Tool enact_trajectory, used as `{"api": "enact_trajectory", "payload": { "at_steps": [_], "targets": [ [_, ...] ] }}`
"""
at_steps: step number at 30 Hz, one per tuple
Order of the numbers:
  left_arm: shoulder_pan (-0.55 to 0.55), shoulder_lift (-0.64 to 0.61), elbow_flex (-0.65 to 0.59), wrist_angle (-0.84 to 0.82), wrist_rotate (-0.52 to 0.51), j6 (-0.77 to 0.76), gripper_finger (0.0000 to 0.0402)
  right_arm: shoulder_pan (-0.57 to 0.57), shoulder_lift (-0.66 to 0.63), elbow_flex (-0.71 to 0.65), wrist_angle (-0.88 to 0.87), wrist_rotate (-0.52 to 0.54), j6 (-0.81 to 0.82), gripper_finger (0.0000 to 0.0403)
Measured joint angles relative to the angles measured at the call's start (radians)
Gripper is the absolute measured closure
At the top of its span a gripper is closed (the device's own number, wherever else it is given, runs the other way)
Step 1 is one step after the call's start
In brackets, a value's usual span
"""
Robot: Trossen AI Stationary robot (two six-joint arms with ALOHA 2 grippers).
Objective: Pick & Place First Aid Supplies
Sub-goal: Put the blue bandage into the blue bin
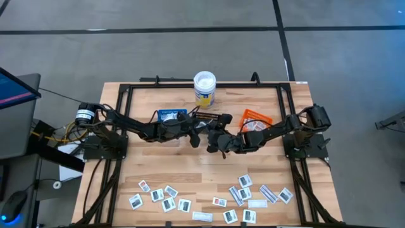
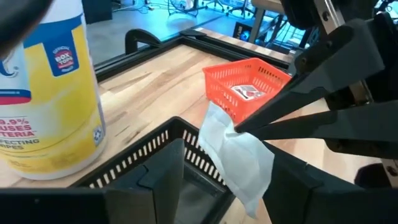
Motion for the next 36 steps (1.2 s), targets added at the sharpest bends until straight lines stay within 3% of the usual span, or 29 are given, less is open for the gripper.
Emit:
{"api": "enact_trajectory", "payload": {
  "at_steps": [6, 18, 27, 36],
  "targets": [
    [0.002, 0.000, 0.000, -0.001, 0.003, 0.002, 0.0238, 0.008, 0.000, 0.000, 0.002, 0.007, -0.033, 0.0403],
    [0.003, -0.001, 0.000, -0.019, 0.093, 0.053, 0.0390, 0.007, 0.000, 0.003, -0.010, -0.001, -0.075, 0.0403],
    [0.011, 0.000, 0.000, -0.055, 0.087, 0.061, 0.0395, 0.028, 0.000, 0.003, -0.031, 0.026, -0.172, 0.0386],
    [-0.020, 0.000, 0.000, -0.055, 0.088, 0.283, 0.0396, 0.035, 0.000, 0.002, -0.092, 0.023, -0.175, 0.0318]
  ]
}}
